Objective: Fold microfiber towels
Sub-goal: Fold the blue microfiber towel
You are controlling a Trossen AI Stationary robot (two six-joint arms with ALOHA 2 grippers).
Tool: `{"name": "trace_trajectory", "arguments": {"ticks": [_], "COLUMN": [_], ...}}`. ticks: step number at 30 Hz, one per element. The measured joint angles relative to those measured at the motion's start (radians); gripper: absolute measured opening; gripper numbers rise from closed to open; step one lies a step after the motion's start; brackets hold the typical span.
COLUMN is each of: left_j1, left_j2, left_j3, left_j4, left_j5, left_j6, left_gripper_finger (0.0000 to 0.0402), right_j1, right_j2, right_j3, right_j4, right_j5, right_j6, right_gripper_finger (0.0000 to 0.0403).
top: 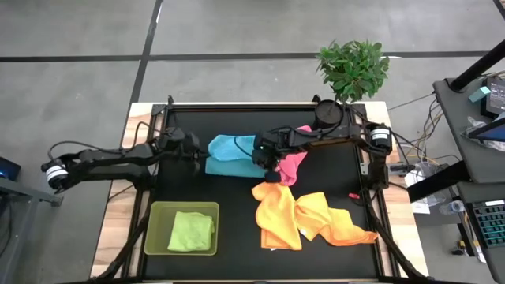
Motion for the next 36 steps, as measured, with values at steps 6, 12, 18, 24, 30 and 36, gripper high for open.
{"name": "trace_trajectory", "arguments": {"ticks": [6, 12, 18, 24, 30, 36], "left_j1": [0.001, 0.002, 0.003, 0.003, 0.003, 0.003], "left_j2": [0.067, 0.185, 0.346, 0.488, 0.593, 0.628], "left_j3": [0.0, 0.001, 0.001, 0.02, 0.063, 0.088], "left_j4": [0.175, 0.328, 0.476, 0.599, 0.599, 0.599], "left_j5": [-0.242, -0.302, -0.466, -0.47, -0.504, -0.559], "left_j6": [0.03, 0.08, 0.08, 0.081, 0.081, 0.081], "left_gripper_finger": [0.0, 0.0, 0.0, 0.0, 0.0, 0.0], "right_j1": [-0.059, -0.118, -0.15, -0.157, -0.16, -0.17], "right_j2": [0.0, 0.0, 0.0, 0.0, 0.0, 0.0], "right_j3": [0.008, 0.0, -0.01, -0.024, -0.035, -0.035], "right_j4": [0.019, 0.082, 0.13, 0.188, 0.241, 0.228], "right_j5": [0.042, 0.043, 0.042, 0.042, 0.088, 0.123], "right_j6": [-0.02, -0.013, -0.04, -0.023, 0.017, 0.03], "right_gripper_finger": [0.0009, 0.0009, 0.0009, 0.0009, 0.0009, 0.0021]}}
